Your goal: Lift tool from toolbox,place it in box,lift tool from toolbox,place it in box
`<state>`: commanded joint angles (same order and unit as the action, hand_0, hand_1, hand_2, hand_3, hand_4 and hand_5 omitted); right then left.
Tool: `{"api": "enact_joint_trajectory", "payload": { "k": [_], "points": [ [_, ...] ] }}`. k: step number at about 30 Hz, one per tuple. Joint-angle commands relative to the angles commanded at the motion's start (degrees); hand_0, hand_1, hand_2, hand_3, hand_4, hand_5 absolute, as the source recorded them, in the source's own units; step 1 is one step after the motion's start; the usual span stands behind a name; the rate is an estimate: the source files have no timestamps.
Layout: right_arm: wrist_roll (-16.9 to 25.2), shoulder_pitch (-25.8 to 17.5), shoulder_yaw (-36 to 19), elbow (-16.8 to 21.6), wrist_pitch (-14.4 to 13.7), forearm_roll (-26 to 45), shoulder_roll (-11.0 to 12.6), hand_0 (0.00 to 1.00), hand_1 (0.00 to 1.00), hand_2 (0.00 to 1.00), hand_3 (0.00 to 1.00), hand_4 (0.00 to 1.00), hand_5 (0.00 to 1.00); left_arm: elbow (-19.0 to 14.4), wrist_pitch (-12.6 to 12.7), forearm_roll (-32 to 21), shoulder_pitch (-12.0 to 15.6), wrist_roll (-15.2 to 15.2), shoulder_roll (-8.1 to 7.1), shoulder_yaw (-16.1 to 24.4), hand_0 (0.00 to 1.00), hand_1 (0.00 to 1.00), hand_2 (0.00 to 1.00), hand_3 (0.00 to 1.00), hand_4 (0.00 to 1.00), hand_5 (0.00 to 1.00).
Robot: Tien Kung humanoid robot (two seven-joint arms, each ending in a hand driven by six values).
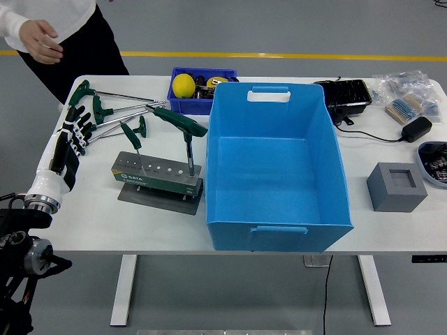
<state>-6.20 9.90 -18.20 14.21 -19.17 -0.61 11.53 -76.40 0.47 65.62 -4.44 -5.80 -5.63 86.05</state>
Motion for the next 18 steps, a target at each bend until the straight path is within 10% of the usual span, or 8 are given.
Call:
{"api": "enact_joint_trajectory", "payload": {
  "k": [18],
  "points": [
    [0.1,0.3,0.2,0.0,0.0,0.4,0.1,0.678,0.644,0.713,0.554,0.784,0.723,-0.1,0.4,0.8,-0.1,-0.1,0.04,0.3,0.998,0.998,0.998,0.998,0.97,0.998]
  ]
}}
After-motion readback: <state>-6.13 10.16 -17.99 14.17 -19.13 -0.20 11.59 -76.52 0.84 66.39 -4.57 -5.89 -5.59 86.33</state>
